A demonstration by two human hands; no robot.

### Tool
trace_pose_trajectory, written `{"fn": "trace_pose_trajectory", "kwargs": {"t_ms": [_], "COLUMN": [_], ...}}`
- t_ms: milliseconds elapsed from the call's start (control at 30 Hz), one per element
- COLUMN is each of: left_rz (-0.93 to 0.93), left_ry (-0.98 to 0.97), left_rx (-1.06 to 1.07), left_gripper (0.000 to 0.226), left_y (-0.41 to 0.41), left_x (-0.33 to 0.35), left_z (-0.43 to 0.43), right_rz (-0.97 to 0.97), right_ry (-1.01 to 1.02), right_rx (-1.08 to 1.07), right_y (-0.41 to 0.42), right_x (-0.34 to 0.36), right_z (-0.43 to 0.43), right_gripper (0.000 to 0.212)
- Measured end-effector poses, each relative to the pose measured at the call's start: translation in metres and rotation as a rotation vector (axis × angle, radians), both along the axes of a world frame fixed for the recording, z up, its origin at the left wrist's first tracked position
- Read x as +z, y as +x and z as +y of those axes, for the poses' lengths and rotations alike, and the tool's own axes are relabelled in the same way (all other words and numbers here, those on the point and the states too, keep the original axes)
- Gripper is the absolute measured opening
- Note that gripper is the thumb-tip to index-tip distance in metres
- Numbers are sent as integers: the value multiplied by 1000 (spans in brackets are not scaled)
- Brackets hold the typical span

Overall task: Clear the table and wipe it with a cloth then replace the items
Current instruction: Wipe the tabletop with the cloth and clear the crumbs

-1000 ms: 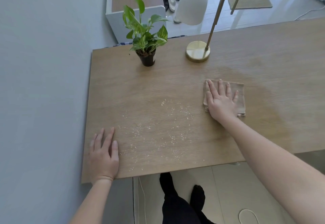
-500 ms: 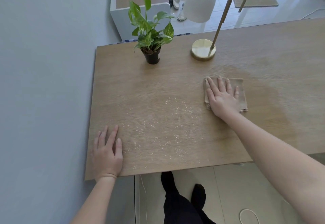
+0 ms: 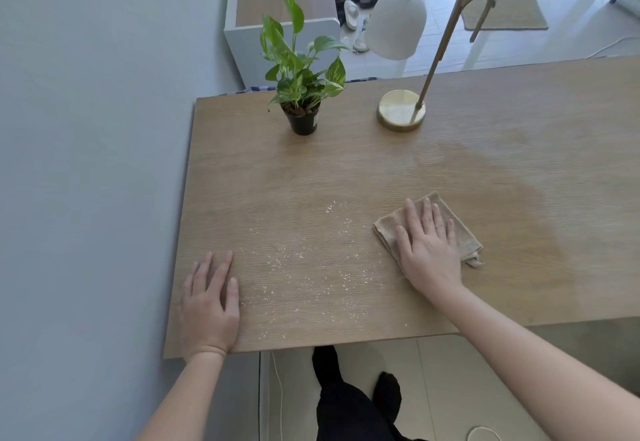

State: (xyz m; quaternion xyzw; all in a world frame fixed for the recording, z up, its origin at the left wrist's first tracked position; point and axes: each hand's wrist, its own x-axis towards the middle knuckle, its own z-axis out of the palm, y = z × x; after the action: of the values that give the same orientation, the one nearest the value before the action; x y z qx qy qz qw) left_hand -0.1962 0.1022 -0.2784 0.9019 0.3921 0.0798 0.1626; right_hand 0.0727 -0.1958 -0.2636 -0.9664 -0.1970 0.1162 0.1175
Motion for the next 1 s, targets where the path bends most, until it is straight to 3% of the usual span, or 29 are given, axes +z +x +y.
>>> {"fn": "trace_pose_trajectory", "kwargs": {"t_ms": [133,333,433,567,633,767,1000], "left_rz": [0,14,10,19,18,15,9], "left_ry": [5,3,10,6,8,13,6], "left_rx": [8,16,5,7,8,8,9], "left_gripper": [52,53,54,53,54,54,54], "left_y": [1,1,2,-1,0,2,2], "left_x": [0,-1,0,-1,0,0,0], "left_z": [0,1,1,0,0,3,2], "right_rz": [19,13,66,53,48,73,85], "right_ry": [8,22,-7,-13,-47,-111,-37], "right_rx": [-285,-384,-262,258,389,314,22], "right_y": [-4,29,61,45,31,38,26], "right_x": [-3,-3,0,3,5,16,11], "right_z": [27,47,60,57,30,-7,41], "right_gripper": [83,77,73,67,65,60,57]}}
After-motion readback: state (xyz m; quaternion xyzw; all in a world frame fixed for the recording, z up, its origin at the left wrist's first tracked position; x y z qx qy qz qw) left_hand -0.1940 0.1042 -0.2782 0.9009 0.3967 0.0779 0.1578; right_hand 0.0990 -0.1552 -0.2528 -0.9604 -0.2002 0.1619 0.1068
